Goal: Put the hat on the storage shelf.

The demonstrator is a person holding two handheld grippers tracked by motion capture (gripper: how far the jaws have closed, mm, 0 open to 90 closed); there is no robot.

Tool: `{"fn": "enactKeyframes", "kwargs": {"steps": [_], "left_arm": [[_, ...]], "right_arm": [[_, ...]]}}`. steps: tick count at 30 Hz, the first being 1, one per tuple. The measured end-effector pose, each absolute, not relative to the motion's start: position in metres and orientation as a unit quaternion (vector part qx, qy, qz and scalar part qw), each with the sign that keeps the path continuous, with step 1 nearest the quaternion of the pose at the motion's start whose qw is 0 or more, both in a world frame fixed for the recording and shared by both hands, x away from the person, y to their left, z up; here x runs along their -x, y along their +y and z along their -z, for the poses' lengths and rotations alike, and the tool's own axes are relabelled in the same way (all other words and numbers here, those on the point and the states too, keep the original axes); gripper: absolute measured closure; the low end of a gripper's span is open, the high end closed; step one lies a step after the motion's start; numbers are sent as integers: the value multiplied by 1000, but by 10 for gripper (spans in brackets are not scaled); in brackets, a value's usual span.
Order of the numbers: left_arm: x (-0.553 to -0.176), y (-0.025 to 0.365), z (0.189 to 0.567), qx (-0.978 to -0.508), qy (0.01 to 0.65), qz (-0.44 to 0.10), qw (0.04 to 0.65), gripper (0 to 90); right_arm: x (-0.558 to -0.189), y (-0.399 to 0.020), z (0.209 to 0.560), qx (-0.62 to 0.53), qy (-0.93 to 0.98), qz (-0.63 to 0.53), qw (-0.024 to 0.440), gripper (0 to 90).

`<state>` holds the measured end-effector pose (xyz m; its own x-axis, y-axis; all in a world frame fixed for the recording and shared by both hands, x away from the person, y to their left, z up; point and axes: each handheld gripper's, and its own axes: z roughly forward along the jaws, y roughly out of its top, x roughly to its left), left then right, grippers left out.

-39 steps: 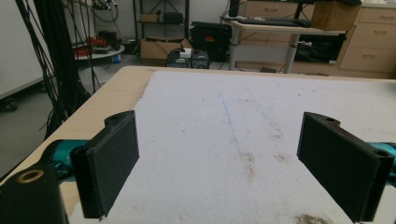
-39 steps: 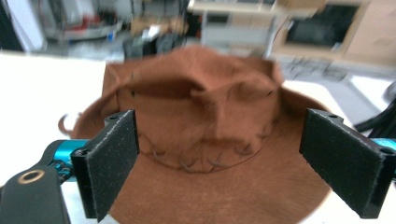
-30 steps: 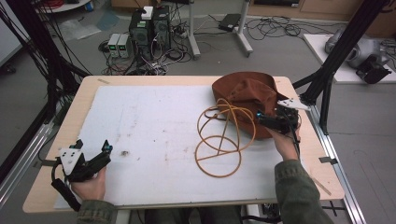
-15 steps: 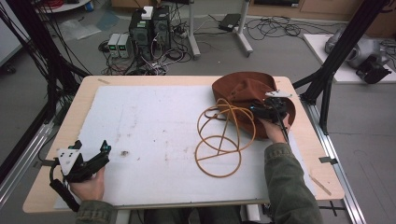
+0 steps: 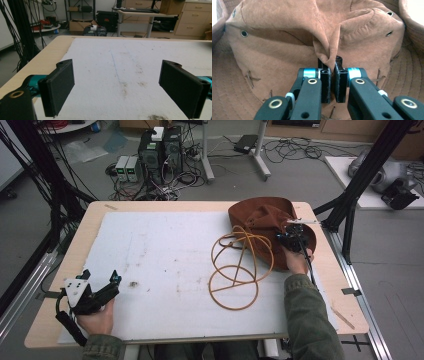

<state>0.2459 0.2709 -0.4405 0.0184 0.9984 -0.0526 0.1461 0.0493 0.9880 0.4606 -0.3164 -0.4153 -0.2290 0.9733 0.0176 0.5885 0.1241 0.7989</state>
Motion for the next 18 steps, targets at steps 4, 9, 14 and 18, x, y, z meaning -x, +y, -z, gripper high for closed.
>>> {"fn": "enactKeyframes", "kwargs": {"steps": [4, 9, 14, 18], "left_arm": [[-245, 273, 441, -526, 545, -442, 481, 133], [-244, 275, 441, -521, 548, -442, 483, 134], [-244, 276, 441, -519, 550, -442, 483, 133], [-244, 276, 441, -518, 550, -439, 486, 133]], "right_arm": [[-459, -315, 413, -558, 696, -356, 279, 874], [-457, -315, 412, -558, 689, -367, 280, 876], [-453, -315, 407, -565, 672, -377, 295, 876], [-445, -317, 395, -565, 647, -401, 318, 875]]}}
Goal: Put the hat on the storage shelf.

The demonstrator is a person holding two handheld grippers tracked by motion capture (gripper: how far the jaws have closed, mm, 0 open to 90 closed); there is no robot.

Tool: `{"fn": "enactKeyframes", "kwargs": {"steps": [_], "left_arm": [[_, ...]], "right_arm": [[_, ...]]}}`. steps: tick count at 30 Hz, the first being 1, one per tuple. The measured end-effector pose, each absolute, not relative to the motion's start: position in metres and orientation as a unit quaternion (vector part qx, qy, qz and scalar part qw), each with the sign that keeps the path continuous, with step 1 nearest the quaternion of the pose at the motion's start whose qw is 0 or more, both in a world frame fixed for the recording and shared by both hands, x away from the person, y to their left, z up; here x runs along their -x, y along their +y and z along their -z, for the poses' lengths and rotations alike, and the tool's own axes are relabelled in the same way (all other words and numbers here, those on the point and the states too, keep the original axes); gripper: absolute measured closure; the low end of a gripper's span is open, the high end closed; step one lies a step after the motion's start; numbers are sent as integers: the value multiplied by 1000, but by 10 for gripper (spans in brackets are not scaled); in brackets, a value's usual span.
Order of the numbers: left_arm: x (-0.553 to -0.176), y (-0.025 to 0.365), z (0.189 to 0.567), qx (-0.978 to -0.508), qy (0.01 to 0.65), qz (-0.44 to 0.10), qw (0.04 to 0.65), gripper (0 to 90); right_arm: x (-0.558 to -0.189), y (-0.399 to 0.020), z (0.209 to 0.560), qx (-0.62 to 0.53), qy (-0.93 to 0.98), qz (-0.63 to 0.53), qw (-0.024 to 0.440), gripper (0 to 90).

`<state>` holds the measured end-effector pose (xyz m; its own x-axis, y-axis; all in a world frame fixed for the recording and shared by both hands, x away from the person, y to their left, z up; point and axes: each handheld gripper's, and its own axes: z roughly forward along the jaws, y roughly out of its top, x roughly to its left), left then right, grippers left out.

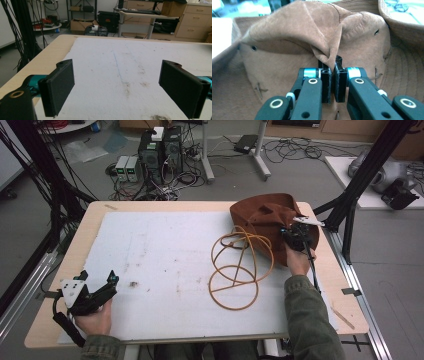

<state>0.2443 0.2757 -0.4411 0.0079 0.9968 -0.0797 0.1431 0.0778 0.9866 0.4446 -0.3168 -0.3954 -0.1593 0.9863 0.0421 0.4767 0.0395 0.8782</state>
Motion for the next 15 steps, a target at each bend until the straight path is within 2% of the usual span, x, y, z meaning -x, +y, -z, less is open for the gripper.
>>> {"fn": "enactKeyframes", "kwargs": {"steps": [10, 15], "left_arm": [[-243, 277, 441, -512, 555, -432, 493, 134], [-245, 274, 441, -517, 550, -433, 492, 134]], "right_arm": [[-422, -331, 369, -558, 575, -490, 344, 874], [-406, -338, 353, -520, 543, -542, 377, 873]]}}
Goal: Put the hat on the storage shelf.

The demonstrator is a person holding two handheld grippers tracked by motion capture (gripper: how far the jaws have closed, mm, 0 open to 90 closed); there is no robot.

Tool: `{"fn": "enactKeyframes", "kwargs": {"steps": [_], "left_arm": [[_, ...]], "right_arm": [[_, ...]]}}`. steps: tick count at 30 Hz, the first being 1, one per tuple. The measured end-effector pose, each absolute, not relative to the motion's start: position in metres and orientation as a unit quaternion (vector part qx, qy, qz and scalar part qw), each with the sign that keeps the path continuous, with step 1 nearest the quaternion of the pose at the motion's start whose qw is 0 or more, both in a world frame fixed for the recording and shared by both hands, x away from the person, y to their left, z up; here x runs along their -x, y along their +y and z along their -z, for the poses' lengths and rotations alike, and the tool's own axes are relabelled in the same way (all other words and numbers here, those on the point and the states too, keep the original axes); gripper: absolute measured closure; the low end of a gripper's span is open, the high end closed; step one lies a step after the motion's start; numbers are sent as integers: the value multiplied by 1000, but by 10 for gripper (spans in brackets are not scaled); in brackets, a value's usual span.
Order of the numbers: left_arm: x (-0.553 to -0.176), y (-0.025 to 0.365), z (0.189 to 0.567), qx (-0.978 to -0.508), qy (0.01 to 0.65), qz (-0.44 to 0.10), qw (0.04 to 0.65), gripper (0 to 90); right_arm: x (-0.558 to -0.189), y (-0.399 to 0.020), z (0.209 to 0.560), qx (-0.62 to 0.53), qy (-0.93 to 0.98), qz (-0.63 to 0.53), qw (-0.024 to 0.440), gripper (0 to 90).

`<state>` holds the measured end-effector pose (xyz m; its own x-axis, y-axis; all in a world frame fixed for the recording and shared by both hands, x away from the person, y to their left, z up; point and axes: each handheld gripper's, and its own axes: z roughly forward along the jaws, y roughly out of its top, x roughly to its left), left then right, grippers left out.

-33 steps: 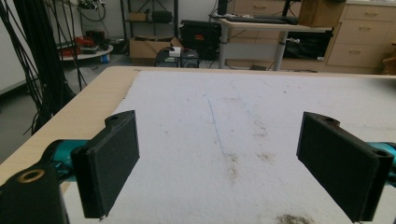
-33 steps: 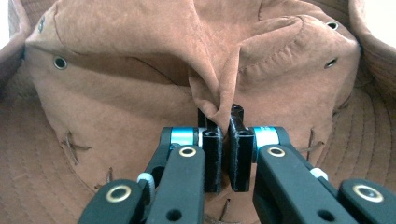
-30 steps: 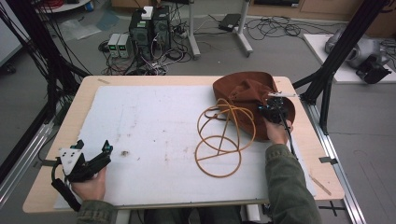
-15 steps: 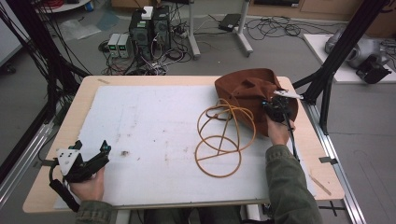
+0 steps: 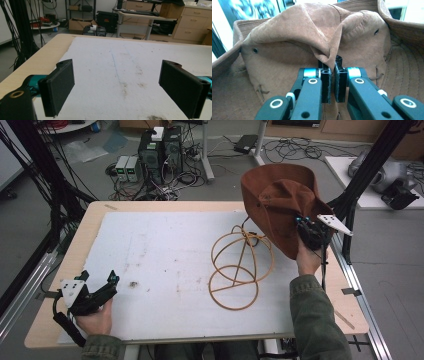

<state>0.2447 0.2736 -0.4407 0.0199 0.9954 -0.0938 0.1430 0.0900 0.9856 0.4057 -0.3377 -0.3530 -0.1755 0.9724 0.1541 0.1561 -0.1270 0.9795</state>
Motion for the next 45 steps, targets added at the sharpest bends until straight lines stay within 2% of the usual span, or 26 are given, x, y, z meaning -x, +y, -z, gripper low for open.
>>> {"fn": "enactKeyframes", "kwargs": {"steps": [3, 18, 29, 31, 32, 39, 45], "left_arm": [[-245, 272, 441, -518, 548, -434, 493, 134], [-246, 271, 441, -519, 551, -427, 494, 134], [-245, 273, 441, -509, 556, -426, 501, 134], [-245, 274, 442, -508, 557, -426, 501, 134], [-245, 275, 442, -506, 558, -425, 503, 134], [-244, 276, 441, -502, 559, -424, 505, 134], [-245, 274, 441, -504, 557, -424, 506, 134]], "right_arm": [[-397, -343, 344, -515, 515, -571, 378, 873], [-373, -348, 296, -505, 516, -569, 394, 873], [-350, -342, 226, -485, 528, -573, 397, 873], [-348, -342, 221, -481, 529, -574, 399, 873], [-341, -340, 207, -473, 529, -584, 394, 873], [-324, -325, 180, -436, 546, -609, 376, 872], [-317, -303, 174, -402, 572, -624, 349, 872]]}}
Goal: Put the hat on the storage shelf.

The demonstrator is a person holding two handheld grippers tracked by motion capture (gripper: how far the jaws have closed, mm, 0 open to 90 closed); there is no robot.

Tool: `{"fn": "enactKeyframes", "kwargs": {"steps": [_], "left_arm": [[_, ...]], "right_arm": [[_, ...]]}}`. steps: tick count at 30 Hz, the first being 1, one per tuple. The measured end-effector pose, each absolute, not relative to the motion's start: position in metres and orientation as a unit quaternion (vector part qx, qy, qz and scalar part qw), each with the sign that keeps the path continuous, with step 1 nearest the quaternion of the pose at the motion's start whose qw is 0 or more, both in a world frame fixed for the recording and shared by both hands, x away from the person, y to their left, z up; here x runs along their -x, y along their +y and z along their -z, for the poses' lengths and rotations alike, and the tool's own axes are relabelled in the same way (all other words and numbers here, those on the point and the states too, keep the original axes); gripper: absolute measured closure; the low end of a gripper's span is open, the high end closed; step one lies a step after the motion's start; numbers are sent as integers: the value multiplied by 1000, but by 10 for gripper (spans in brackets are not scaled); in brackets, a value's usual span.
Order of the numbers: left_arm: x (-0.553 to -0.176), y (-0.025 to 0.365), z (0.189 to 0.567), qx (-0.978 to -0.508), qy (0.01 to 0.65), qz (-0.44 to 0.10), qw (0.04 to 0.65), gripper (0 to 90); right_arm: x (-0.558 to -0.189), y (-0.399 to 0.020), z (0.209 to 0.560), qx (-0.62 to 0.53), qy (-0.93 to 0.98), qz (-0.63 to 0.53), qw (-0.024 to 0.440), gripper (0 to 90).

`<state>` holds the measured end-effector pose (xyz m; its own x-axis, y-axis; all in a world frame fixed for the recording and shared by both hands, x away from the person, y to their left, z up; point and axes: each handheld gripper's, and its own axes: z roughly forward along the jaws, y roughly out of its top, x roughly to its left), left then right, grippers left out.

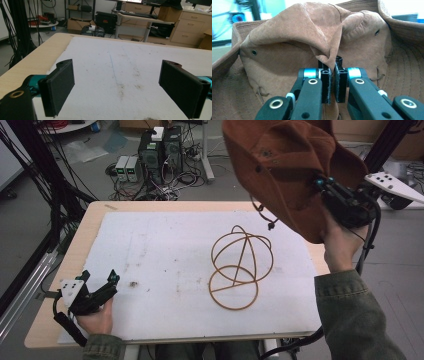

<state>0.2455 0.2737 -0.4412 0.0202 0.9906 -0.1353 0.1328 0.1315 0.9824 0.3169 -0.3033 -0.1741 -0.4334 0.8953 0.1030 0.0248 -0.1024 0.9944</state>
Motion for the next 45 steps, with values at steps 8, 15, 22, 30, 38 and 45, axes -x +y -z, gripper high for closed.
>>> {"fn": "enactKeyframes", "kwargs": {"steps": [8, 15, 22, 30, 38, 45], "left_arm": [[-245, 275, 442, -505, 558, -424, 504, 134], [-245, 277, 442, -503, 561, -424, 503, 134], [-246, 276, 442, -505, 560, -423, 503, 134], [-246, 275, 442, -505, 559, -423, 504, 134], [-246, 276, 443, -505, 560, -423, 503, 134], [-246, 276, 443, -504, 562, -420, 504, 134]], "right_arm": [[-314, -269, 185, -362, 624, -630, 288, 872], [-306, -257, 208, -337, 668, -622, 232, 872], [-295, -259, 217, -320, 691, -618, 197, 872], [-282, -263, 239, -319, 686, -624, 196, 871], [-275, -266, 259, -307, 685, -629, 202, 862], [-276, -266, 255, -308, 695, -622, 188, 749]]}}
